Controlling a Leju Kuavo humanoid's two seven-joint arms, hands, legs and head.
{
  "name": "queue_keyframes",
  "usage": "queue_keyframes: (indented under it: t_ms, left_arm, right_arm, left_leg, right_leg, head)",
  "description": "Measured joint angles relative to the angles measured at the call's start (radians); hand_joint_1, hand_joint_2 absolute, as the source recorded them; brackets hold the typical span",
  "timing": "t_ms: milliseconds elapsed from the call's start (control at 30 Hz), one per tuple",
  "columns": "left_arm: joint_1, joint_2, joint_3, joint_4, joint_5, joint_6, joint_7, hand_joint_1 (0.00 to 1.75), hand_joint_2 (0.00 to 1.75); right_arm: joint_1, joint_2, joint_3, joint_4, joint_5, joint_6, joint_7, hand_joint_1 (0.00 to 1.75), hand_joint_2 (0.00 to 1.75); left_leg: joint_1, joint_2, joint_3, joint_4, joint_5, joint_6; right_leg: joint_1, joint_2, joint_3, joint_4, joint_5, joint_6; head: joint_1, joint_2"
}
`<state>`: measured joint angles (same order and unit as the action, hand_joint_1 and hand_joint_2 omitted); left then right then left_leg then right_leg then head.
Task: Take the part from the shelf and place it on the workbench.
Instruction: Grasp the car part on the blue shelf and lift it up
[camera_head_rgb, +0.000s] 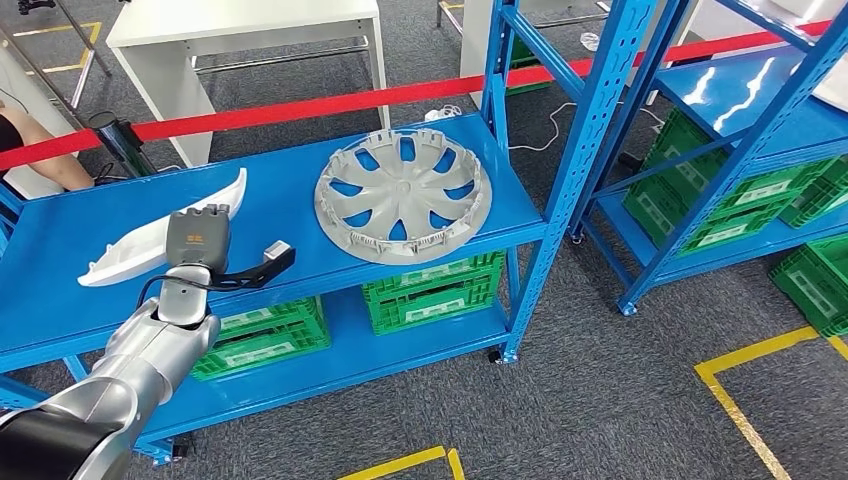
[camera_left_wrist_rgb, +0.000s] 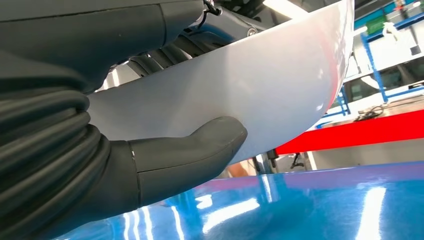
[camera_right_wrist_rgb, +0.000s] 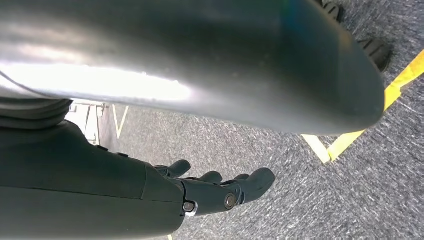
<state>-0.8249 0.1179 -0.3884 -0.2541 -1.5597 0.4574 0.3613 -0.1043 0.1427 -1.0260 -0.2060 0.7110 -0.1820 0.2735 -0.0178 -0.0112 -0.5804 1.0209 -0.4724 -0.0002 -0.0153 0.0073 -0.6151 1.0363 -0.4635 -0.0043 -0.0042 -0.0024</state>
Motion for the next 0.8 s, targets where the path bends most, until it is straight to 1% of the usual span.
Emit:
queue_keyframes:
  t_ms: [100, 267, 467, 600, 667, 800]
  left_arm:
    - [-0.003, -0.021, 0.0, 0.0, 0.0, -0.015, -0.014, 1.75, 1.75]
    - [-0.007, -0.059, -0.004, -0.001, -0.001, -0.044, -0.009, 1.75, 1.75]
    - [-0.011, -0.071, -0.01, -0.001, -0.001, -0.062, -0.007, 1.75, 1.75]
    - [-0.01, -0.061, -0.01, -0.001, 0.002, -0.06, -0.004, 1.75, 1.75]
    - [-0.005, -0.043, -0.01, -0.001, 0.007, -0.042, -0.004, 1.75, 1.75]
    - [0.016, 0.009, 0.003, -0.001, 0.025, 0.014, -0.014, 1.75, 1.75]
  right_arm:
    - [0.0, 0.0, -0.005, 0.0, 0.0, -0.006, 0.0, 0.0, 0.0]
    - [0.0, 0.0, -0.006, 0.0, 0.003, -0.009, 0.0, 0.0, 0.0]
    - [0.0, 0.0, -0.006, 0.0, 0.004, 0.008, 0.0, 0.0, 0.0]
    - [-0.001, 0.0, -0.005, 0.0, 0.026, 0.022, 0.0, 0.0, 0.0]
    - [-0.002, 0.002, -0.003, 0.0, 0.047, 0.026, 0.0, 0.0, 0.0]
    - [-0.012, 0.006, 0.011, 0.0, 0.087, 0.028, 0.001, 0.0, 0.0]
  left_leg:
    - [0.0, 0.0, 0.0, 0.0, 0.0, 0.0]
    - [0.0, 0.0, 0.0, 0.0, 0.0, 0.0]
    - [0.0, 0.0, 0.0, 0.0, 0.0, 0.001]
    - [0.0, 0.001, 0.0, 0.0, 0.0, 0.001]
    - [0.0, 0.001, 0.0, 0.0, -0.001, 0.001]
    - [0.001, 0.002, 0.0, -0.001, 0.0, 0.0]
  right_leg:
    - [0.0, 0.0, 0.0, 0.0, 0.0, 0.0]
    - [0.0, 0.0, 0.0, 0.0, 0.0, 0.0]
    - [0.0, 0.001, 0.0, 0.0, 0.0, 0.001]
    - [0.0, 0.001, 0.001, 0.0, 0.0, 0.0]
    - [0.0, 0.002, 0.0, 0.0, 0.0, 0.0]
    - [0.0, 0.002, 0.0, 0.0, 0.0, 0.0]
  head:
    - [0.0, 0.0]
    - [0.0, 0.0]
    - [0.0, 0.0]
    - [0.0, 0.0]
    - [0.0, 0.0]
    - [0.0, 0.0]
